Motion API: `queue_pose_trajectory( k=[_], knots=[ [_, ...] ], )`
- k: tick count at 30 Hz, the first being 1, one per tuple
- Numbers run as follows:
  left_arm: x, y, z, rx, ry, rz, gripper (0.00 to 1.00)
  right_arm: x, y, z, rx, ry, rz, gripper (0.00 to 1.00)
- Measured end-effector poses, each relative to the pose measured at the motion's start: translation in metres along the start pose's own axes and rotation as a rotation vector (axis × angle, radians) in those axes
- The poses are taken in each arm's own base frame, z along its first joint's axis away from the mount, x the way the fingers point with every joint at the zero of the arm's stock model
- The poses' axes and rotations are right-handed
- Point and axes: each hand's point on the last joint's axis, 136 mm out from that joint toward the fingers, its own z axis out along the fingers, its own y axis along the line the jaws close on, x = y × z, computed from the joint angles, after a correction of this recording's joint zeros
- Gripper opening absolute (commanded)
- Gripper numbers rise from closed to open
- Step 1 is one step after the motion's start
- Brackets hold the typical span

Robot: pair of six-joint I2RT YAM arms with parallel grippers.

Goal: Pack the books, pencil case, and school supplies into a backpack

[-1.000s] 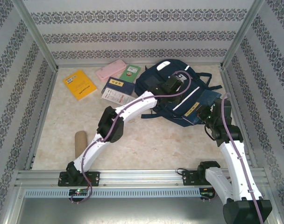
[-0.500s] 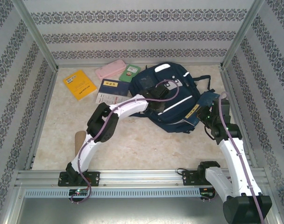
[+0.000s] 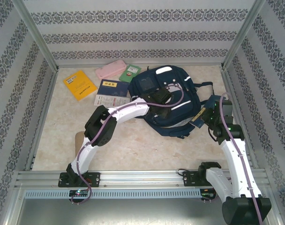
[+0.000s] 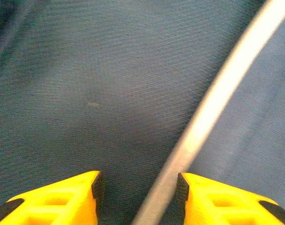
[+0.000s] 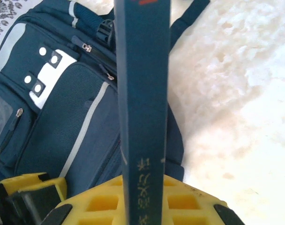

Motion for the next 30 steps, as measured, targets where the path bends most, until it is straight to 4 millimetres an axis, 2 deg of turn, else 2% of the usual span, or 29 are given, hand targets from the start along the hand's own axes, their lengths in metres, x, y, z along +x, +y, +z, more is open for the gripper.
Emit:
queue_pose_trajectory(
  k=[4, 10, 14, 18, 22, 25, 30],
  knots=[
    [0.002, -0.028, -0.004, 0.034, -0.004, 0.115, 0.58, 0.001, -0.002, -0.003, 0.004, -0.002, 0.005, 0.0],
    [-0.002, -0.042, -0.01, 0.051, -0.013, 0.222, 0.63, 0.001, -0.002, -0.003, 0.002, 0.001, 0.011, 0.0],
    [-0.014, -0.052, -0.014, 0.068, -0.039, 0.259, 0.64, 0.002, -0.001, -0.002, -0.005, 0.01, 0.014, 0.0],
    [-0.019, -0.063, -0.005, 0.076, -0.044, 0.308, 0.69, 0.004, 0.001, -0.002, -0.012, 0.019, 0.015, 0.0],
    [-0.004, -0.07, 0.015, 0.066, 0.001, 0.361, 0.68, 0.003, 0.0, -0.002, -0.011, 0.018, 0.02, 0.0],
    [0.001, -0.068, 0.025, 0.024, 0.015, 0.384, 0.6, 0.004, 0.0, -0.002, -0.012, 0.02, 0.02, 0.0],
    [-0.006, -0.058, 0.024, -0.041, 0.005, 0.405, 0.16, 0.005, 0.0, -0.002, -0.018, 0.026, 0.031, 0.0]
  ],
)
